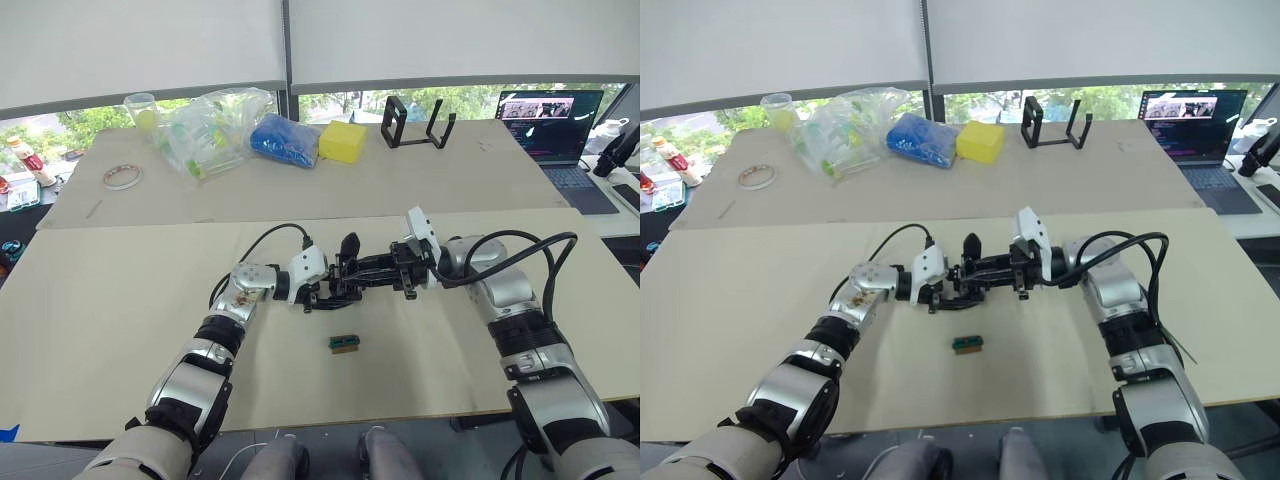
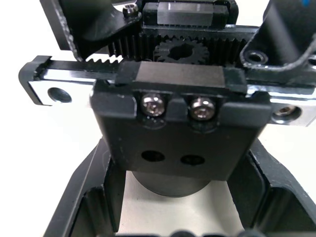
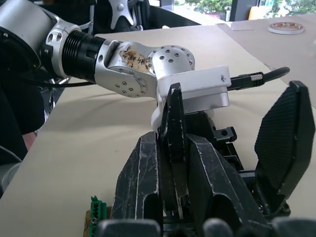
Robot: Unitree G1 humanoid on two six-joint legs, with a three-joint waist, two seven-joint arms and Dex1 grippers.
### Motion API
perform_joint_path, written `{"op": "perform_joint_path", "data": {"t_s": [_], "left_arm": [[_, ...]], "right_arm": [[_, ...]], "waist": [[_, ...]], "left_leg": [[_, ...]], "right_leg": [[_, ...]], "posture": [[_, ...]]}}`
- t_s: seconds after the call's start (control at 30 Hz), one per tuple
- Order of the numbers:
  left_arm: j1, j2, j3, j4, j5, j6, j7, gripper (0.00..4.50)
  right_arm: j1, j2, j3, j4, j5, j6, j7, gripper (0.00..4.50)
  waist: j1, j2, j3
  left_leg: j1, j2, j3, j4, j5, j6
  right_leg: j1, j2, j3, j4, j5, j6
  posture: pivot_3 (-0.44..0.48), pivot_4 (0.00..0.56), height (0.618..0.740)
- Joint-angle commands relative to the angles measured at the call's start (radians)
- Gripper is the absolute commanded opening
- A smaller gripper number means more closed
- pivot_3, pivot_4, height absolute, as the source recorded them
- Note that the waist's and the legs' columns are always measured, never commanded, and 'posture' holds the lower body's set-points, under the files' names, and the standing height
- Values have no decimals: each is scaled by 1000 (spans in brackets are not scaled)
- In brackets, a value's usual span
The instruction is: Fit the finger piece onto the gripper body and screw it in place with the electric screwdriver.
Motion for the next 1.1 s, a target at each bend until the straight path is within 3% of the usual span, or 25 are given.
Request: {"op": "perform_joint_path", "data": {"t_s": [0.03,0.2,0.67,1.1], "left_arm": [[-19,-7,12,-54,-33,-26,-27,2300],[-24,-12,12,-47,-33,-28,-26,2300],[-31,-22,14,-27,-30,-35,-20,2300],[-26,-31,4,-17,-19,-42,-28,2300]], "right_arm": [[29,-32,51,48,-127,17,-55,1344],[38,-20,47,6,-157,-8,-90,2997],[104,-72,-33,-255,-83,80,-93,3038],[118,-108,-65,-306,-86,102,-139,3038]], "waist": [[1,0,0],[5,1,0],[10,1,1],[10,1,1]], "left_leg": [[0,0,0,0,0,0],[-1,-1,0,0,0,0],[-3,-2,0,0,0,0],[-4,-2,0,1,0,0]], "right_leg": [[0,0,0,0,0,0],[-2,0,0,0,0,0],[-3,0,0,0,0,0],[-3,0,0,0,0,0]], "posture": [[0,150,740],[0,150,740],[0,150,740],[0,150,740]]}}
